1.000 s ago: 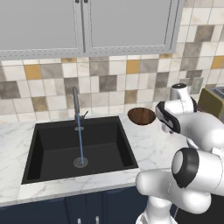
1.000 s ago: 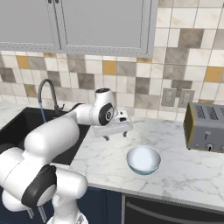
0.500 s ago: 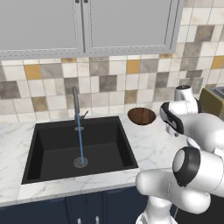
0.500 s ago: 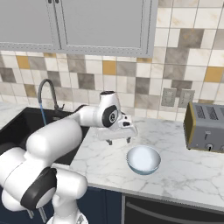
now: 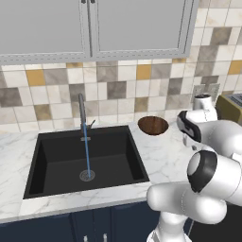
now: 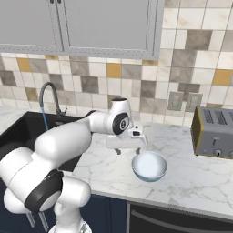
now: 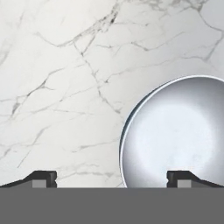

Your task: Rinse each bowl for a few seconds and place them down in the sink or on the counter.

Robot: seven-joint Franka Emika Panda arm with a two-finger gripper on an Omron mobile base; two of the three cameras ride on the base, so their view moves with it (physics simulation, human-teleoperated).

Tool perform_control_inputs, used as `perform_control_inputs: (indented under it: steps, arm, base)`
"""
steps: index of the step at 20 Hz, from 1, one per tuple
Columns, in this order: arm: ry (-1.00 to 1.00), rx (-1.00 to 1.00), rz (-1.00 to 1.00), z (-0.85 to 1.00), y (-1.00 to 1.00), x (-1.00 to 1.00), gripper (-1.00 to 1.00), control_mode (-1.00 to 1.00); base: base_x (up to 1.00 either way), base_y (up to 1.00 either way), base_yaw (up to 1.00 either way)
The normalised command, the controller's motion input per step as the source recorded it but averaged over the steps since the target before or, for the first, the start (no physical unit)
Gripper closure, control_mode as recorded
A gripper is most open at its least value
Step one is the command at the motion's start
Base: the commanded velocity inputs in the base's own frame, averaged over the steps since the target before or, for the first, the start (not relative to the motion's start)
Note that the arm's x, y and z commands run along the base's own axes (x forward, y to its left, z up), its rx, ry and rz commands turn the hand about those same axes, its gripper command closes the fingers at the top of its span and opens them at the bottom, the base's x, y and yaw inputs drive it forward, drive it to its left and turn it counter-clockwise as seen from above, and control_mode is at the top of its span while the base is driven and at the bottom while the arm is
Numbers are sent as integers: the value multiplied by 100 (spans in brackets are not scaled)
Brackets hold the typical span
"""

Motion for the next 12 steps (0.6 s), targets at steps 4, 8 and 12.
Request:
perform_control_inputs:
  steps: [4,8,12]
  arm:
    - [3,4,-6,-15,-17,0,-100,-100]
    - [1,6,-4,-22,-17,-1,-100,-100]
    - [0,4,-4,-23,-8,0,-100,-100]
  base:
    - [0,0,0]
    - [0,0,0]
    - [0,0,0]
